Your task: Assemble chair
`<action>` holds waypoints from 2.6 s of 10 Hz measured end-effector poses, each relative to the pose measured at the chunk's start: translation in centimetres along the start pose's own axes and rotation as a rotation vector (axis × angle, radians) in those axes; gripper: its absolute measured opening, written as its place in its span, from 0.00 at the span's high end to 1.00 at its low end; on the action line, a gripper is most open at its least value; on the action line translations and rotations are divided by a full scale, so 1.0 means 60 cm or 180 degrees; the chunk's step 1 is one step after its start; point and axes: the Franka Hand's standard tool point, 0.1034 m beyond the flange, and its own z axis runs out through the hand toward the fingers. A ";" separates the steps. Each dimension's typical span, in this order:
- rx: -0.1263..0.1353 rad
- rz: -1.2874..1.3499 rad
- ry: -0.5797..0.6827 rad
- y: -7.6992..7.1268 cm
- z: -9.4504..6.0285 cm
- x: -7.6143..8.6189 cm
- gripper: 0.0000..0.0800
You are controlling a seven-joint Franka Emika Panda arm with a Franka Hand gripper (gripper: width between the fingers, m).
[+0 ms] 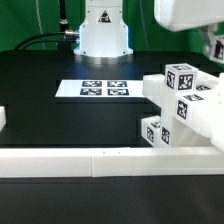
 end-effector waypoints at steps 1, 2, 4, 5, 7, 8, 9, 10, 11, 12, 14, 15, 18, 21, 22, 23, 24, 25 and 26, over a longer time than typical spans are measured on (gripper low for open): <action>-0.0003 -0.0073 -0.0009 0.002 0.009 0.007 0.65; 0.0001 -0.0076 -0.0018 0.000 0.013 0.005 0.65; 0.0001 -0.0065 -0.0020 0.002 0.013 0.005 0.65; 0.0002 -0.0059 -0.0021 0.001 0.014 0.004 0.65; 0.0011 -0.0053 -0.0042 -0.005 0.017 -0.006 0.65; 0.0009 -0.0053 -0.0037 -0.005 0.017 -0.007 0.65; -0.0003 -0.0054 -0.0007 -0.005 0.017 -0.005 0.65; -0.0018 -0.0052 0.0029 -0.003 0.017 -0.004 0.65; -0.0037 -0.0047 0.0077 0.001 0.016 0.000 0.65; -0.0043 -0.0047 0.0094 0.002 0.016 0.002 0.65; -0.0044 -0.0043 0.0098 0.003 0.016 0.003 0.65; -0.0044 -0.0042 0.0099 0.003 0.015 0.004 0.65; -0.0033 0.0033 0.0088 0.003 0.012 0.000 0.65; -0.0028 -0.0029 0.0080 0.001 0.007 -0.007 0.65; -0.0027 -0.0028 0.0078 0.001 0.008 -0.007 0.65; -0.0026 -0.0025 0.0073 0.001 0.010 -0.008 0.65; -0.0023 -0.0009 0.0037 0.003 0.019 -0.012 0.65; -0.0021 -0.0015 0.0028 0.001 0.021 -0.013 0.65; -0.0023 -0.0024 0.0027 -0.002 0.022 -0.012 0.65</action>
Offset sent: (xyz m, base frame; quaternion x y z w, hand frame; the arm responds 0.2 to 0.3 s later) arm 0.0000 0.0000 0.0000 0.0000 0.0000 0.0000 1.0000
